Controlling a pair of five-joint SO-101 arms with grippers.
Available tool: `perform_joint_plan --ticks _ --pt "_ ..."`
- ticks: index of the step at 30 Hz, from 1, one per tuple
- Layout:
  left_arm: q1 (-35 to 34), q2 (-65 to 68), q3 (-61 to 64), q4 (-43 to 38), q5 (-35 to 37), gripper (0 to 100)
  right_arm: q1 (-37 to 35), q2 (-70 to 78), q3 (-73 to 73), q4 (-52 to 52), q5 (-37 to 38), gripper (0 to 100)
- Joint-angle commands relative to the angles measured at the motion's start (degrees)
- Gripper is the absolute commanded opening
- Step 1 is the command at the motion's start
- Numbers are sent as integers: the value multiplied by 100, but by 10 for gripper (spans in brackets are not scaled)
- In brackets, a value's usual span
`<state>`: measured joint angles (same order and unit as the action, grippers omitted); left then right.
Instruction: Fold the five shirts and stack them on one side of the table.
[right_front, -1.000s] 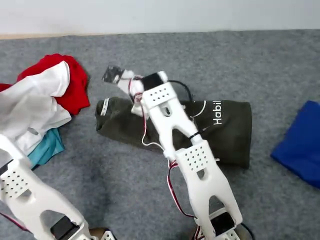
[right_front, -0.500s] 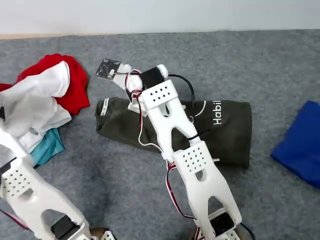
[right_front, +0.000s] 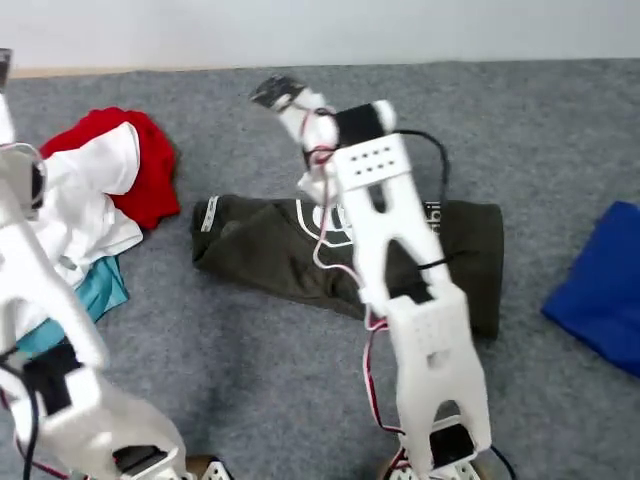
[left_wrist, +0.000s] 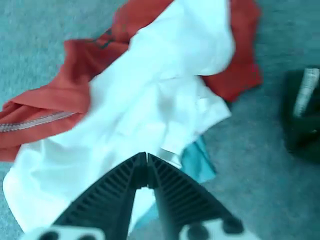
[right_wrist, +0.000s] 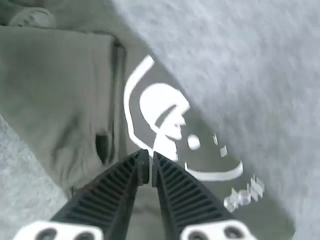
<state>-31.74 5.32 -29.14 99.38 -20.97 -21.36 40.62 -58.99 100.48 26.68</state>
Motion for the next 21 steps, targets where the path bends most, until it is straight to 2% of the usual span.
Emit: perform_joint_plan --ticks 1,5,9,11,17,21 --pt "273 -1169 655 114 -35 23 444 -1147 1011 259 -492 24" --pt "255 -2057 1613 105 -44 98 892 -1833 2312 242 -967 28" --pt "-35 -2673 2325 105 -97 117 1411 -1991 2840 224 -1213 44" --pt "-202 -2848 2589 105 -246 119 1701 -1956 2910 171 -1556 101" --pt "-571 -2945 2905 105 -422 119 2246 -1305 2901 -57 -3279 294" --pt "-721 -2954 2897 105 -492 119 2290 -743 2892 -48 -3719 349"
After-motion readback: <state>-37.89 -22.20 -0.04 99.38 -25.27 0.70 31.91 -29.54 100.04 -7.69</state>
